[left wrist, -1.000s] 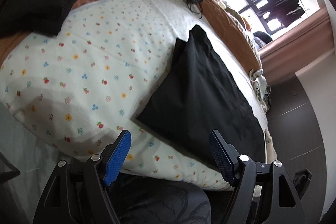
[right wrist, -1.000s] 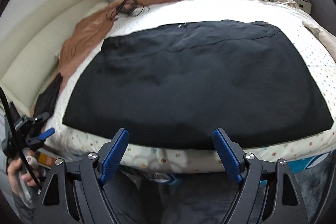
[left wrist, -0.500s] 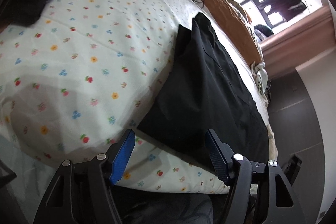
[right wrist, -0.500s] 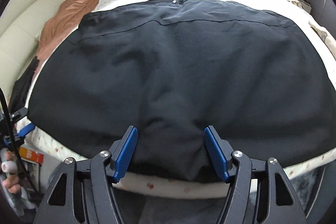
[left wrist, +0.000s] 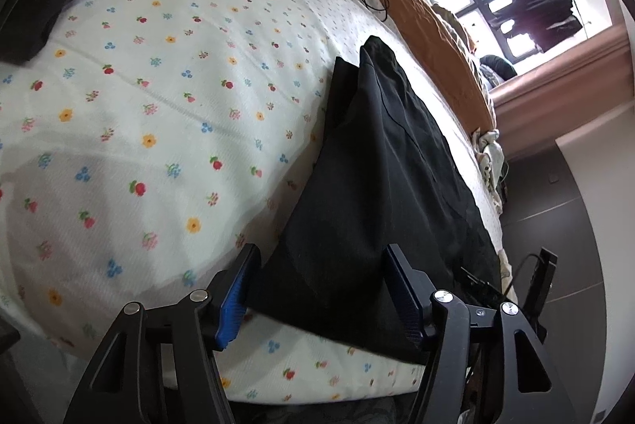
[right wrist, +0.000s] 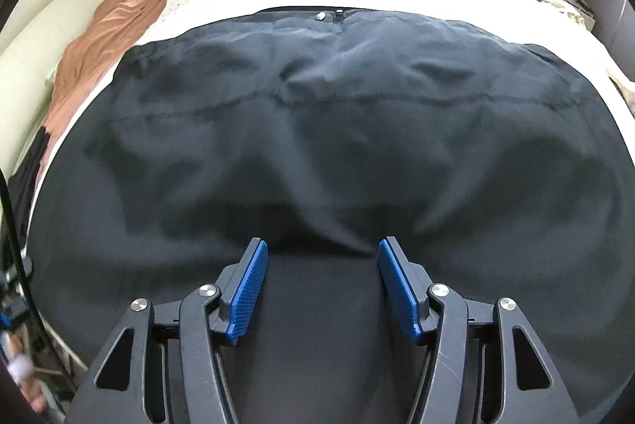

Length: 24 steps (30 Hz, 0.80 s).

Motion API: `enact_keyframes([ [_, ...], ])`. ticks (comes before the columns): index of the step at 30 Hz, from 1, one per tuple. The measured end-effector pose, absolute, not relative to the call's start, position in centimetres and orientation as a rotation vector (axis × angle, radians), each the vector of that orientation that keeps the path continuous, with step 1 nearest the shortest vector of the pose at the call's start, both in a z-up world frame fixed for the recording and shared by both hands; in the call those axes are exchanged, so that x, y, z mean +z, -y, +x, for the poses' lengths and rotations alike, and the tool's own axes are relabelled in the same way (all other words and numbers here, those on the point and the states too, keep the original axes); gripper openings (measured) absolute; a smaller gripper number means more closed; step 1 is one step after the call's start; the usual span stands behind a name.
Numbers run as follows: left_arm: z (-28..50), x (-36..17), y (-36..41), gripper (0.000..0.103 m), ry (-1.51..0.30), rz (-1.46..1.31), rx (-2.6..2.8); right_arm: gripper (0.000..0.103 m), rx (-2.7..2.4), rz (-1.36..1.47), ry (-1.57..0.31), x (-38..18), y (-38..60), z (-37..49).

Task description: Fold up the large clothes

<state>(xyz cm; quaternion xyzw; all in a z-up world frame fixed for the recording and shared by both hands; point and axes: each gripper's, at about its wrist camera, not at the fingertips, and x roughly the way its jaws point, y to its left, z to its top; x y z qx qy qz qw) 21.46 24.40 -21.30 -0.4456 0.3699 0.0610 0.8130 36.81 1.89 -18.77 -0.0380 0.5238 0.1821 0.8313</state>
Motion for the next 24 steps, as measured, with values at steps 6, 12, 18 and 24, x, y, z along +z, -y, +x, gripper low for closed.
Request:
enact_keyframes([
  [6,23.3,-21.9,-24.7,0.050,-0.791,-0.986,0.122,0.053,0.393,-0.072,-1.124,-18.8,-2.9,40.7],
  [12,24.6,-22.0,-25.2,0.044,-0.801,-0.993,0.123,0.050,0.382,-0.072,-1.130,-18.9,-4.3,44.5],
  [18,25.9,-22.0,-25.6,0.043,-0.805,-0.998,0.128,0.042,0.368,-0.062,-1.135,-19.2,-5.3,48.2],
  [24,24.8,-21.1,-25.9,0.044,-0.774,-1.053,0.125,0.042,0.348,-0.092,-1.144,-18.6,-6.0,49.9],
])
